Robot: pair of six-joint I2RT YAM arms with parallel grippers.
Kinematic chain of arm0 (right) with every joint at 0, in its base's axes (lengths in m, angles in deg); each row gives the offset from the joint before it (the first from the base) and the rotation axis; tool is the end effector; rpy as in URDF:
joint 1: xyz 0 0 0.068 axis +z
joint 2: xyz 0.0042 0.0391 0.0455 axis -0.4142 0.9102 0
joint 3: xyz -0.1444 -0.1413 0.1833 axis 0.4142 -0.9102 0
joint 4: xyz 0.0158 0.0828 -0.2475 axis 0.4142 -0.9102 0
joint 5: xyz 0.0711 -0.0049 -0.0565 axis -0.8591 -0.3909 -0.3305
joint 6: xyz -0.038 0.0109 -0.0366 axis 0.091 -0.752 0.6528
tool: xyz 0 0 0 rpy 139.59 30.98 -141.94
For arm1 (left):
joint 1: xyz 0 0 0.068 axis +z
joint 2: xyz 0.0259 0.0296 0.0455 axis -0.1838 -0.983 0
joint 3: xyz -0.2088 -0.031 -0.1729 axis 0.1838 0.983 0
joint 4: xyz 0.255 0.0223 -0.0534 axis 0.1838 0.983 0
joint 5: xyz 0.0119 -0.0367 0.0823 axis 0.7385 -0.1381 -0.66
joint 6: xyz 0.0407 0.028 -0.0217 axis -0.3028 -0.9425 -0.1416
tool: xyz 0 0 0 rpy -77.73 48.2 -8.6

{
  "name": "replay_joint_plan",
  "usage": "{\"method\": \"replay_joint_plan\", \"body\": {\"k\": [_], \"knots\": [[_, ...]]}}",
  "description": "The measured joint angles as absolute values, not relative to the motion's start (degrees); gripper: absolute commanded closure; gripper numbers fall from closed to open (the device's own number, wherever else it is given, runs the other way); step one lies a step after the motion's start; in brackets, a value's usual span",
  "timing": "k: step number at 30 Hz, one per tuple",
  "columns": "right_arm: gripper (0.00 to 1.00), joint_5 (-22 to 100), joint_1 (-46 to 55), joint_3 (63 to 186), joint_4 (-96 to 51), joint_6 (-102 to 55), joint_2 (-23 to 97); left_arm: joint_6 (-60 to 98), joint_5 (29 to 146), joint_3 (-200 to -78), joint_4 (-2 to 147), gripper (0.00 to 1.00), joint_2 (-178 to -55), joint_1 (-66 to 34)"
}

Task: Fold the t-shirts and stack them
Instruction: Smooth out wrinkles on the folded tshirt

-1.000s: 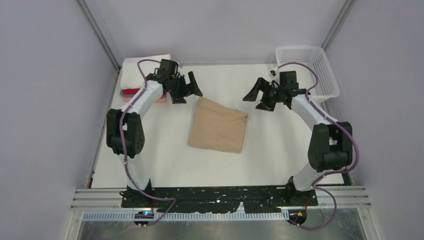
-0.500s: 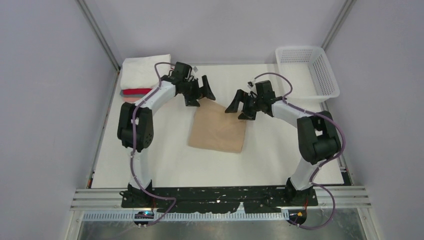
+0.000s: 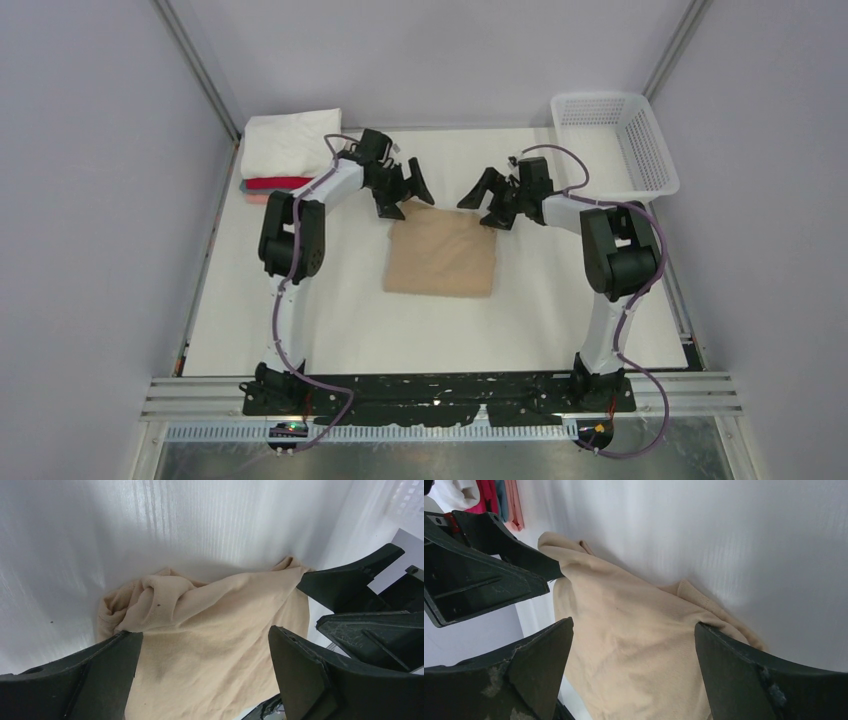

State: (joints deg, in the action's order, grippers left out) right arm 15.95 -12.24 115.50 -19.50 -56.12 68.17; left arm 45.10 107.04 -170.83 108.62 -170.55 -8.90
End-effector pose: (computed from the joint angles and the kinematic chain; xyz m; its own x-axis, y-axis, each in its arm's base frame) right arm 0.3982 0.1046 0.1548 -0.8592 0.3721 -0.3513 -0.0017 0.6845 0.7290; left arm 0.4550 -0.1788 0.1736 -0.9597 -0.2382 -0.1491 -0.0936 0.7713 -0.6296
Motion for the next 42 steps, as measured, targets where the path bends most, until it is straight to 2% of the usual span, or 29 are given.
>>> {"method": "replay_joint_plan", "body": {"k": [7, 11, 18, 20, 26, 32, 42], "knots": [[0.04, 15.32, -12.68, 119.10, -24.44, -54.39, 68.17, 45.74, 104.96, -171.73, 113.82, 0.00, -169.24, -8.79], [0.05, 16.22, -12.30, 120.65, -28.38, -51.11, 64.80, 45.67, 102.97, -167.42, 113.95, 0.00, -162.16, -8.85], [0.05, 14.51, -8.87, 104.59, -24.97, -50.74, 43.84, 45.91, 102.58, -152.12, 108.68, 0.00, -142.86, -9.40], [0.05, 13.00, -7.50, 100.09, -23.24, -51.42, 41.26, 46.07, 103.17, -147.56, 106.78, 0.00, -140.54, -9.73], [0.05, 12.19, -6.18, 88.53, -22.36, -51.99, 40.91, 46.20, 104.11, -138.92, 105.14, 0.00, -142.86, -10.34], [0.04, 13.22, -6.27, 87.21, -21.01, -51.42, 43.47, 45.78, 103.78, -141.02, 105.14, 0.00, -147.19, -10.27], [0.05, 13.64, -6.32, 87.24, -22.21, -50.06, 41.06, 44.49, 98.93, -146.33, 109.86, 0.09, -153.02, -10.27]]}}
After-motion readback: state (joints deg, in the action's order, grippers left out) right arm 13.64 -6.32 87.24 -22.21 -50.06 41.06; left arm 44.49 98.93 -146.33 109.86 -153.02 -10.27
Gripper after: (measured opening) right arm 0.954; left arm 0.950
